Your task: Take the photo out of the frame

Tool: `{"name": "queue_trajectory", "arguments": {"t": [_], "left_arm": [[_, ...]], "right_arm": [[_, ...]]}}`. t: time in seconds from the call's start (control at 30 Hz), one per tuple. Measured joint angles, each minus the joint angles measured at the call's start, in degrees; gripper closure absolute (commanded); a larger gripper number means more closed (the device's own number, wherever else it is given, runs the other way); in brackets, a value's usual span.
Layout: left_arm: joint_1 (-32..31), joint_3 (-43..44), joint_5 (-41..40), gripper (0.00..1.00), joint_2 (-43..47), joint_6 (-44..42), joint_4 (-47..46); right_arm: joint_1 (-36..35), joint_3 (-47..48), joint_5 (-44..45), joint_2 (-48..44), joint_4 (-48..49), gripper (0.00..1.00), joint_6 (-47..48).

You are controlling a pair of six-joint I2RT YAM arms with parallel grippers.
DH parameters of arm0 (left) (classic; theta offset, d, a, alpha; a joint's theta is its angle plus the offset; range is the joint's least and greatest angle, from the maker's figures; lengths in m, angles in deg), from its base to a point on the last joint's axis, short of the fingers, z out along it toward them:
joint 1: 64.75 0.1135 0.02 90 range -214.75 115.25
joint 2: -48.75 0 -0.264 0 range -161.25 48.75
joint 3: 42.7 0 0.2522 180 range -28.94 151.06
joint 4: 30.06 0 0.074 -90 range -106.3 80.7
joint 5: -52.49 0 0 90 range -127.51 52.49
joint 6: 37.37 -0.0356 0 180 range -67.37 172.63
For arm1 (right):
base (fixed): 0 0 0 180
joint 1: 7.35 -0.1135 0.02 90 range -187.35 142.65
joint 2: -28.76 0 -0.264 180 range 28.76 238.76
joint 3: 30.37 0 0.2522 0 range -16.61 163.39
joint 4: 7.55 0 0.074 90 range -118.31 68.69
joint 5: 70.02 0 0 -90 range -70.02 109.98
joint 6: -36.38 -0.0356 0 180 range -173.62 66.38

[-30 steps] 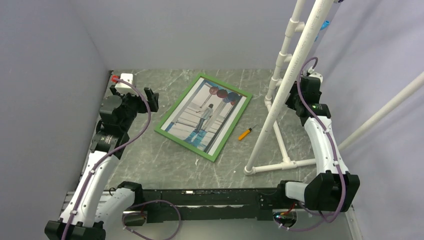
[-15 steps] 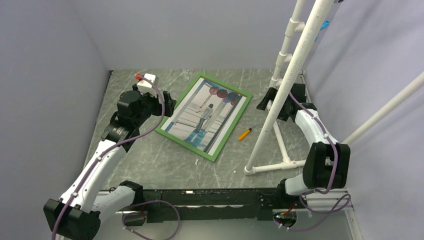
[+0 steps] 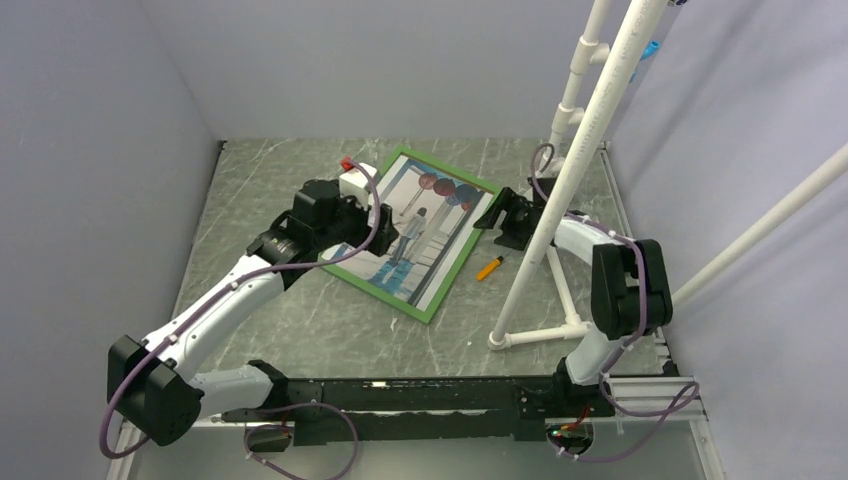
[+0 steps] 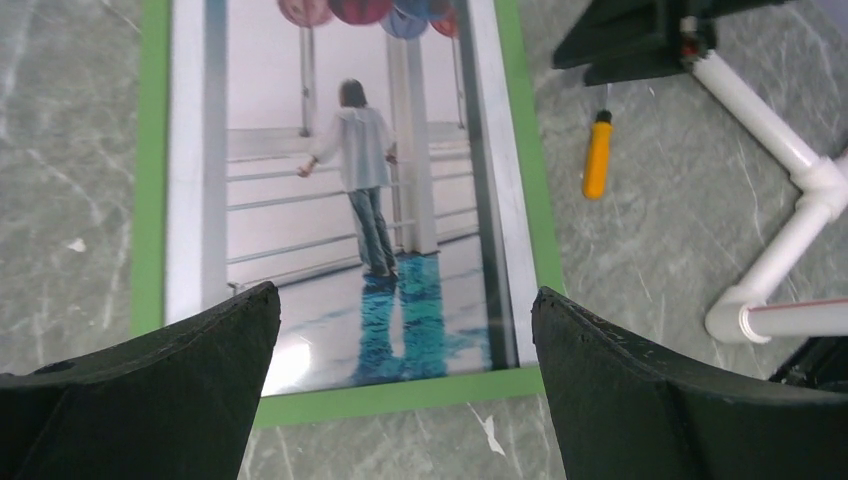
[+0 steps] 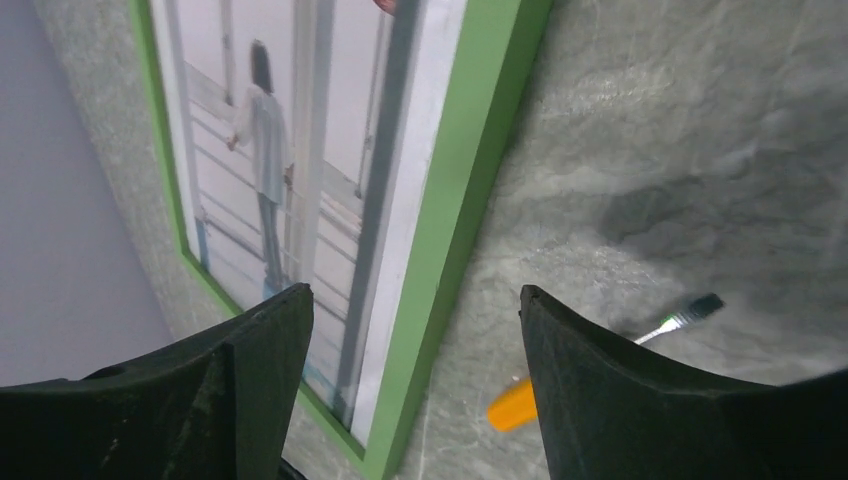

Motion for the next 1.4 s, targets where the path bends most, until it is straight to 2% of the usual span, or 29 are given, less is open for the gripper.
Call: {"name": "queue_trajectory", "arguments": {"t": [0.07, 0.23, 0.33, 0.57, 0.83, 1.0, 1.1, 1.33, 1.4], "left_arm": [[-1.6, 0.2, 0.0, 0.01, -1.0, -0.1, 0.8], [-6.1, 1.4, -1.0, 0.01, -3.2, -0.9, 2.3], [-8.9, 2.1, -2.1, 0.01, -4.8, -1.1, 2.9], [-14.0, 2.8, -5.1, 0.07, -8.7, -0.6, 3.6], [-18.2, 1.1, -8.5, 0.08, -9.6, 6.1, 1.8], [-20.4, -3.4, -12.1, 0.07, -8.6, 9.1, 2.1], [-22.6, -4.5, -15.1, 0.01, -8.6, 9.6, 3.2], [-28.5, -4.7, -21.7, 0.01, -10.0, 10.3, 3.7], [-29.8, -4.6, -23.3, 0.01, -11.6, 10.3, 3.7]], "right_arm": [[-1.7, 0.1, 1.1, 2.8, 1.3, 0.30, -2.2], [-4.1, 1.2, 5.2, 8.2, 1.4, 0.33, -6.3], [-5.2, 3.4, 7.9, 9.2, 1.5, 0.38, -7.2], [-8.0, 5.3, 13.1, 11.2, 1.3, 0.48, -10.1], [-10.6, 9.0, 20.3, 13.0, -2.9, 0.62, -11.7], [-11.7, 10.3, 24.1, 13.5, -5.6, 0.69, -11.4], [-12.2, 10.7, 25.0, 13.6, -6.1, 0.74, -11.2], [-12.4, 9.7, 25.0, 12.9, -4.8, 1.00, -11.1], [-12.4, 9.6, 24.8, 12.9, -4.6, 1.00, -11.3]]}}
